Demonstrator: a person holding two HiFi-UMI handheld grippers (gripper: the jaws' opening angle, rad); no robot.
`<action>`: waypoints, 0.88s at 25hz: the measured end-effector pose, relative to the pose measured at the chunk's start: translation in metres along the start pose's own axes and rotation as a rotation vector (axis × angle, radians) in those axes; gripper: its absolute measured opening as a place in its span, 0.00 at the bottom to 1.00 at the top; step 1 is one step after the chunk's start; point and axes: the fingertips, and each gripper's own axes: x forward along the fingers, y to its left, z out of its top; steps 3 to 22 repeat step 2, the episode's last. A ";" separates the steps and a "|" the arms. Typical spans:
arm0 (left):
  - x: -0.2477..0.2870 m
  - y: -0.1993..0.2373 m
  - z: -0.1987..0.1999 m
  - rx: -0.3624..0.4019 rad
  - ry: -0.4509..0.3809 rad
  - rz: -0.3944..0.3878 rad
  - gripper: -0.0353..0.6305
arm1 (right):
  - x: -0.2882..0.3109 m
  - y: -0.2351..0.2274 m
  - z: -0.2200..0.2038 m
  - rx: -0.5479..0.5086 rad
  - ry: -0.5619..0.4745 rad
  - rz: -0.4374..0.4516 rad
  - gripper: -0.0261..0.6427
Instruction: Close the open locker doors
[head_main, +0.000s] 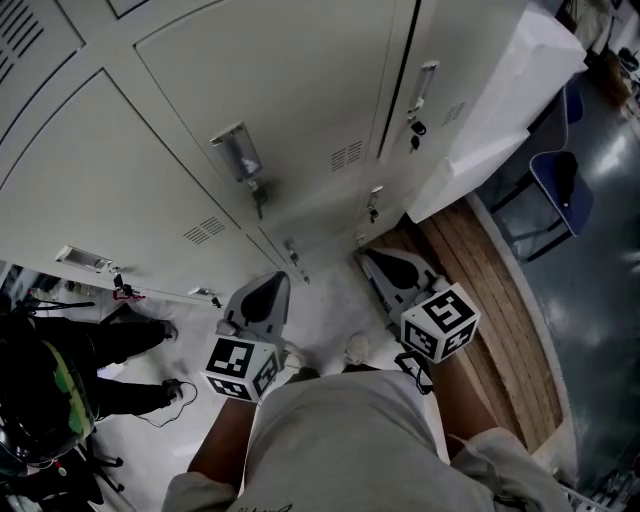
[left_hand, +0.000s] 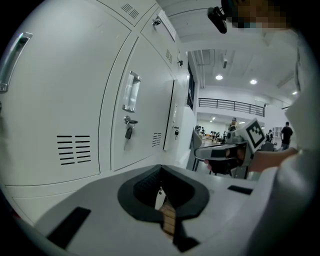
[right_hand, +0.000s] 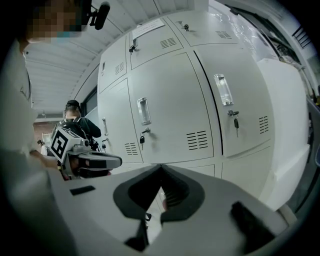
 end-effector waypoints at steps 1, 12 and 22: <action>-0.001 0.001 0.000 -0.001 0.001 0.003 0.07 | 0.000 0.001 0.000 0.001 0.000 0.002 0.08; -0.002 0.001 0.000 -0.001 0.002 0.007 0.07 | -0.001 0.002 0.000 0.002 0.000 0.003 0.08; -0.002 0.001 0.000 -0.001 0.002 0.007 0.07 | -0.001 0.002 0.000 0.002 0.000 0.003 0.08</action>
